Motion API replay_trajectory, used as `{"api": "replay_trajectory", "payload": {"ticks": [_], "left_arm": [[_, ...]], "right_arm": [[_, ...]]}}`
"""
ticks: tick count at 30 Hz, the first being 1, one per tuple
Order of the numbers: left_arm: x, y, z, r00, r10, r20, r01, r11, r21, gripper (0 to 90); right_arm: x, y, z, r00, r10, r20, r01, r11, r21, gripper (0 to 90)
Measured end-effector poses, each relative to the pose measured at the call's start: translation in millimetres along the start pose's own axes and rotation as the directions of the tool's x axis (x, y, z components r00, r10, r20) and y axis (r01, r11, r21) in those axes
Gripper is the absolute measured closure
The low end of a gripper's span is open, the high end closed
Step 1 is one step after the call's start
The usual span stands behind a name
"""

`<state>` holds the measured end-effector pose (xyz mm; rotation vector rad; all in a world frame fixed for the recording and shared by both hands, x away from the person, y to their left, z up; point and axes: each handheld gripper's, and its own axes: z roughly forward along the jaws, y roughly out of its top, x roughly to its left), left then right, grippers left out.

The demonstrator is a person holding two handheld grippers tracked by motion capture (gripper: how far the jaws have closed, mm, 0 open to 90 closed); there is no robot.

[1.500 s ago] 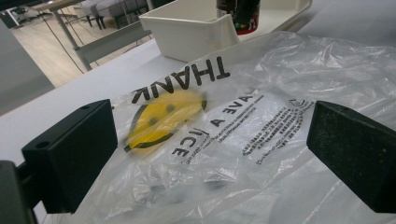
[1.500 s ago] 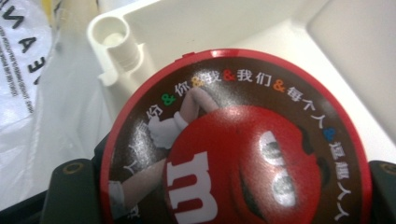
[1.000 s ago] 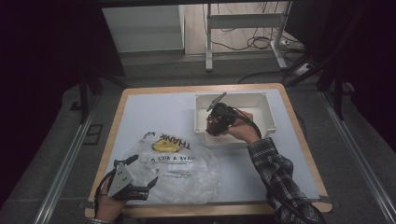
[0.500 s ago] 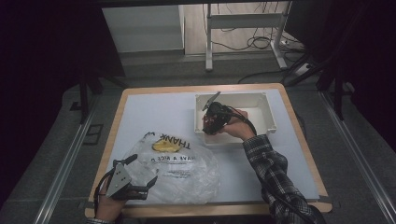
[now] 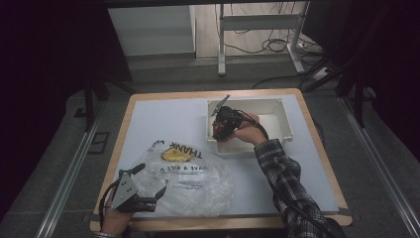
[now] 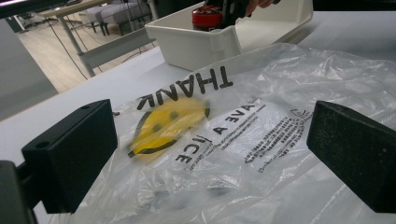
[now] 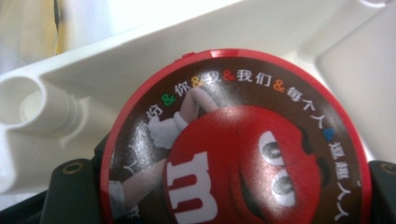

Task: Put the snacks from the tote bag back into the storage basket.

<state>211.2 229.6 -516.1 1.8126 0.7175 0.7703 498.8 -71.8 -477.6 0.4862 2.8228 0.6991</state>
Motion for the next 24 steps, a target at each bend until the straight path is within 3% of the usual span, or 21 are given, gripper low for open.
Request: {"api": "replay_trajectory", "payload": {"ticks": [24], "left_arm": [[0.2,0.0,0.0,1.0,-0.001,0.0,0.001,1.0,0.0,1.6]], "right_arm": [[-7.4,7.9,16.9,0.9986,-0.045,-0.03,0.046,0.998,0.038,25.6]]}}
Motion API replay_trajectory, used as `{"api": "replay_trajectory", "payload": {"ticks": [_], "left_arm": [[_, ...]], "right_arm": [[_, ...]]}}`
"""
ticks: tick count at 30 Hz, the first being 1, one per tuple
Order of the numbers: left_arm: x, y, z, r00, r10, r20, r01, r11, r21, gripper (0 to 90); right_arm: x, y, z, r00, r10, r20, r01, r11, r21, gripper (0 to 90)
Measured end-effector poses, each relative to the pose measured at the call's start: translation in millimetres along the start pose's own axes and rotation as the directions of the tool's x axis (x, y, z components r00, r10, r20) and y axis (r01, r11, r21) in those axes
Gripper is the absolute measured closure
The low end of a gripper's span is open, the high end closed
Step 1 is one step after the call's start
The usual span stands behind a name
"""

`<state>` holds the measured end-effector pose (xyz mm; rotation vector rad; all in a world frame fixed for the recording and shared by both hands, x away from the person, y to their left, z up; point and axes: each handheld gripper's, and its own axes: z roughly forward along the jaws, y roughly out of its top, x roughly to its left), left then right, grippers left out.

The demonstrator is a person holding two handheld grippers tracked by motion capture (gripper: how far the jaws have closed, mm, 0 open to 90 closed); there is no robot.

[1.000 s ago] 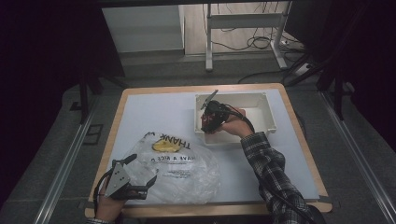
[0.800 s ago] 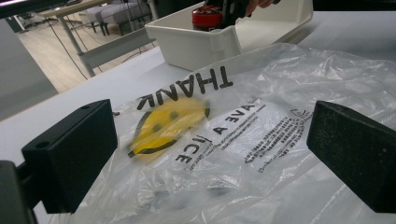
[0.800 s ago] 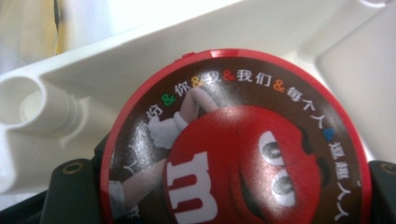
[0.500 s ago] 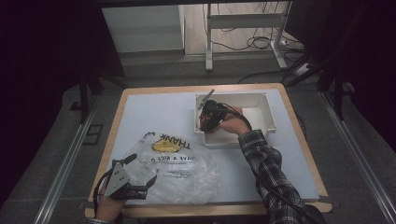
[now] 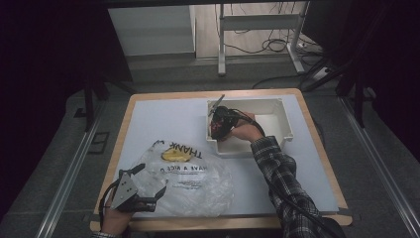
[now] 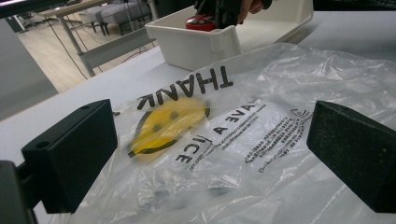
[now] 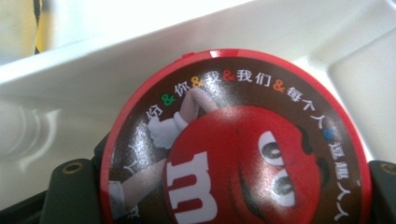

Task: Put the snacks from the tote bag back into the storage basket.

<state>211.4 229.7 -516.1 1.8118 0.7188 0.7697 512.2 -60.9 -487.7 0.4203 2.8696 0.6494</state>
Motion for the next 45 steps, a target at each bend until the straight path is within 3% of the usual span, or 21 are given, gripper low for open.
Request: {"api": "replay_trajectory", "payload": {"ticks": [20,27,36,45], "left_arm": [[-0.1,-0.1,0.1,1.0,0.001,0.0,-0.001,1.0,0.002,1.6],[-0.4,-0.2,0.2,1.0,0.003,0.0,-0.003,1.0,0.003,1.6],[-0.6,-0.2,0.4,1.0,0.007,0.0,-0.007,1.0,0.006,1.6],[-0.7,-0.1,0.6,1.0,0.009,0.0,-0.009,0.9999,0.009,1.6]], "right_arm": [[-6.4,-3.9,8.9,0.9998,0.004,-0.021,-0.005,1.0,-0.025,25.1],[-5.2,-5.8,10.0,0.9994,-0.018,-0.03,0.017,0.999,-0.043,17.1],[-1.2,-5.8,3.6,0.9992,-0.04,-0.005,0.039,0.997,-0.07,12.0],[-1.2,-9.5,-6.9,0.9994,-0.031,0.012,0.032,0.994,-0.107,11.1]]}}
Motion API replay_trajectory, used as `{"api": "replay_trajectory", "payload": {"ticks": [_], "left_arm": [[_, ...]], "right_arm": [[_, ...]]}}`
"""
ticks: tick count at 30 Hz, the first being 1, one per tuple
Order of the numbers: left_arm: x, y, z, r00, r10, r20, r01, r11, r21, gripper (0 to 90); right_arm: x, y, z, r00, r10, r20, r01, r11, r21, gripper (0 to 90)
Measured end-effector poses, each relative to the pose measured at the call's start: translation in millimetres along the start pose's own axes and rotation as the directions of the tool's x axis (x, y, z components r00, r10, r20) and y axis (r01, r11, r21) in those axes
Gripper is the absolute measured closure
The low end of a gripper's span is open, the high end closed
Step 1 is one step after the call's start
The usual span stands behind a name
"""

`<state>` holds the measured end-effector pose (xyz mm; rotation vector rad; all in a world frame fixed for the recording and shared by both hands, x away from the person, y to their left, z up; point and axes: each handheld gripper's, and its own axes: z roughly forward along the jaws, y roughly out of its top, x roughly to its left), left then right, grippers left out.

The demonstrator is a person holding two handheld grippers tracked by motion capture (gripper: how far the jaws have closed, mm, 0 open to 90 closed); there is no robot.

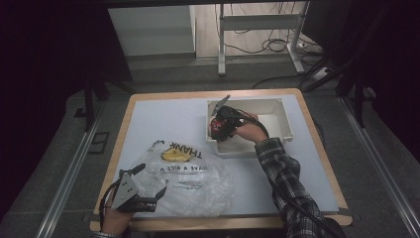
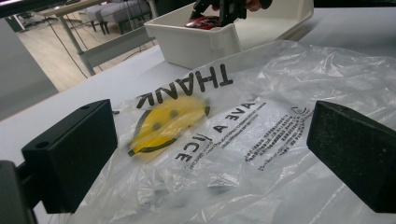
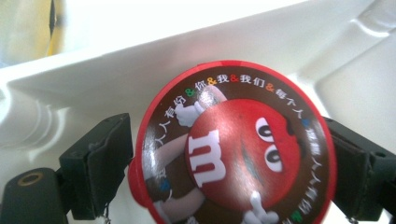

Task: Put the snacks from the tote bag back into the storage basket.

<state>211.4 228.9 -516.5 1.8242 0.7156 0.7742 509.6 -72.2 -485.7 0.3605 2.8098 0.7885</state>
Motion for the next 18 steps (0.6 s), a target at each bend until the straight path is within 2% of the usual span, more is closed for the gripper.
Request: {"api": "replay_trajectory", "payload": {"ticks": [8,18], "left_arm": [[-0.4,0.1,0.0,1.0,0.001,-0.002,-0.001,1.0,-0.001,1.6],[-0.7,0.0,0.2,1.0,0.002,-0.002,-0.002,1.0,0.002,1.6]], "right_arm": [[3.0,-0.9,-8.3,1.0,0.0,-0.003,-0.001,0.999,-0.032,10.7],[5.5,-5.4,-15.1,0.9998,0.013,0.015,-0.012,0.998,-0.053,9.0]]}}
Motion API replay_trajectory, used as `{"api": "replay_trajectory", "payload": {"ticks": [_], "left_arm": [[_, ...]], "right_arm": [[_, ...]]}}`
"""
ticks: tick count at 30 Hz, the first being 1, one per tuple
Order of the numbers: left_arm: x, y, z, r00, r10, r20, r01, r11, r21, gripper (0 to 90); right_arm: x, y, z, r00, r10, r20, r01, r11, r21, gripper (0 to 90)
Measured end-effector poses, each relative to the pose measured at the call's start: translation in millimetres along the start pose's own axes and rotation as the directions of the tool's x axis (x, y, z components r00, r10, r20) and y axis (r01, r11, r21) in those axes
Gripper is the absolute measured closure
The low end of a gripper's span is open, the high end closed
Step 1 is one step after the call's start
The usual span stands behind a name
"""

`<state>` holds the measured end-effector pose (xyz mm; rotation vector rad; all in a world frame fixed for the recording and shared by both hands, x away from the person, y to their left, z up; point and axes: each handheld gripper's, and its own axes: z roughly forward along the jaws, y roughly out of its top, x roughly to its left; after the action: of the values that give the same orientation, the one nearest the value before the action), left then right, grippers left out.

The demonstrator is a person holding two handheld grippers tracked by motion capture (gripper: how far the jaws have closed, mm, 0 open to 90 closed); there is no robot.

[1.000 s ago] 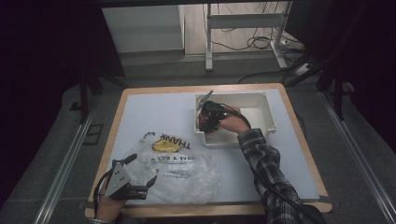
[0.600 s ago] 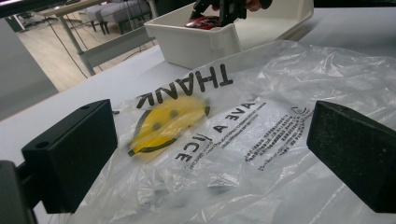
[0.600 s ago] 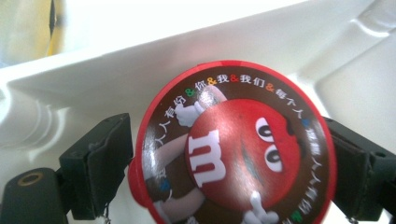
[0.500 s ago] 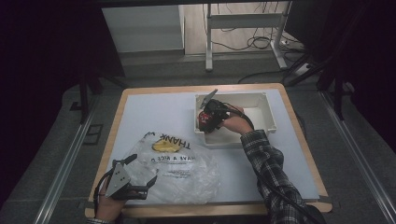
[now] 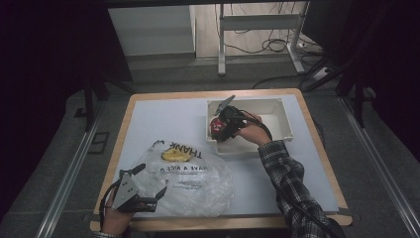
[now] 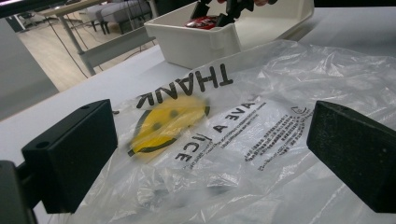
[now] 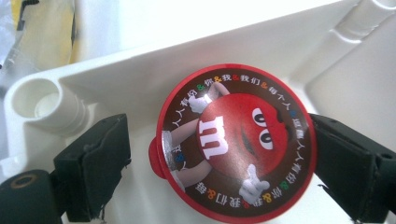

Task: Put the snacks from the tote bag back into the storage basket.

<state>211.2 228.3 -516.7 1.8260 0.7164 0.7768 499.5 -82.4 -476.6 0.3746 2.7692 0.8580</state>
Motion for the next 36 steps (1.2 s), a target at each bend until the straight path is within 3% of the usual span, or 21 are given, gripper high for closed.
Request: {"api": "replay_trajectory", "payload": {"ticks": [27,36], "left_arm": [[-0.2,0.0,-0.1,1.0,-0.004,-0.003,0.004,1.0,-0.002,1.6],[-0.2,0.0,-0.2,1.0,-0.005,-0.004,0.005,1.0,-0.003,1.6]], "right_arm": [[15.1,-2.7,-30.9,0.9978,0.022,0.062,-0.015,0.995,-0.103,7.6],[20.3,-8.8,-37.9,0.9983,0.032,0.049,-0.024,0.988,-0.149,7.6]]}}
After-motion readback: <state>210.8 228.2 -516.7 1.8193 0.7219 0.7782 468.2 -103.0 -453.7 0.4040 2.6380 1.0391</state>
